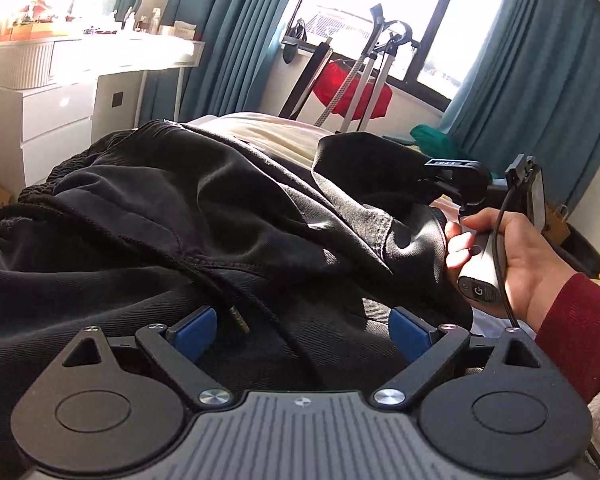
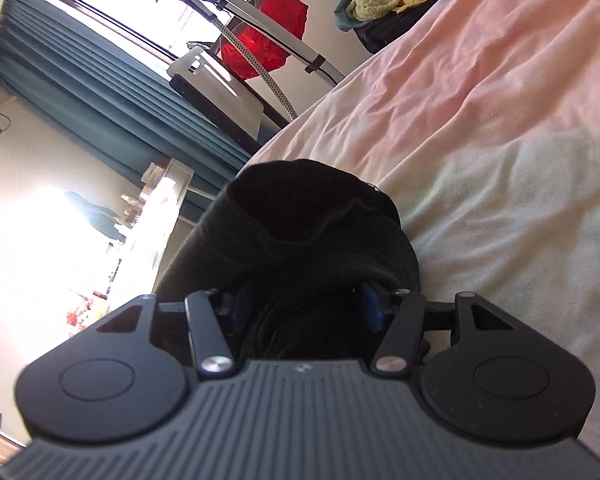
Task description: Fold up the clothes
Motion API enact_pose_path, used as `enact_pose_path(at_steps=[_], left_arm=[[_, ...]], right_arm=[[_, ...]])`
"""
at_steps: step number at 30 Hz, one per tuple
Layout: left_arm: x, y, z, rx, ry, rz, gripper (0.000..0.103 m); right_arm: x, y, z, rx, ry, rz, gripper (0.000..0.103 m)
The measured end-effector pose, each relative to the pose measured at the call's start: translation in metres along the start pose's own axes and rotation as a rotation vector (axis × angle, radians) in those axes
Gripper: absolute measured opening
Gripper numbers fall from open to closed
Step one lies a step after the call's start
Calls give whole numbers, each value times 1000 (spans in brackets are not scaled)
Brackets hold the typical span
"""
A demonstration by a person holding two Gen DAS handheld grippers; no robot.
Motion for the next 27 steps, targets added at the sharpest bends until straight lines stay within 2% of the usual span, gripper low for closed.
enact_pose_path(at_steps=[2, 3, 4, 6, 9, 13, 16, 22, 24, 27], left_arm=[[0, 5, -1, -8, 2, 22, 94], [-1, 7, -1, -11, -1, 22, 95], [-3, 7, -2, -6, -4, 12, 95], [-6, 9, -6, 14, 5, -2, 95], [-9, 10, -9, -9, 27, 14, 94], [-12, 4, -3, -34, 8, -15, 94], [-15, -2, -3, -42, 10, -33, 95], [-24, -13, -10, -21, 27, -89, 94], [-28, -17, -14, -3, 30, -119, 94], [-34, -23, -17, 20, 23, -159, 94]], right_arm=[[4, 10, -13, -60, -13, 52, 58], [5, 15, -19, -90, -19, 77, 45], [7, 20, -25, -119, -26, 103, 21], [14, 28, -20, -164, -70, 139, 17], [31, 37, 8, -213, -174, 174, 16], [86, 24, 71, -286, -350, 211, 13], [124, -9, 126, -346, -455, 220, 13], [151, -127, 208, -515, -518, 137, 8], [138, -173, 216, -523, -479, 62, 8], [108, -231, 218, -480, -425, -63, 8]])
Point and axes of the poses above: each gripper's, at about its wrist camera, not at the fingertips, and z roughly against the way its jaws point, y to its left, x to its top, the point moved 1 cm from there along -z, roughly the way its jaws point, and after that the axes turned 3 degrees about -y, right-handed, at the moved point
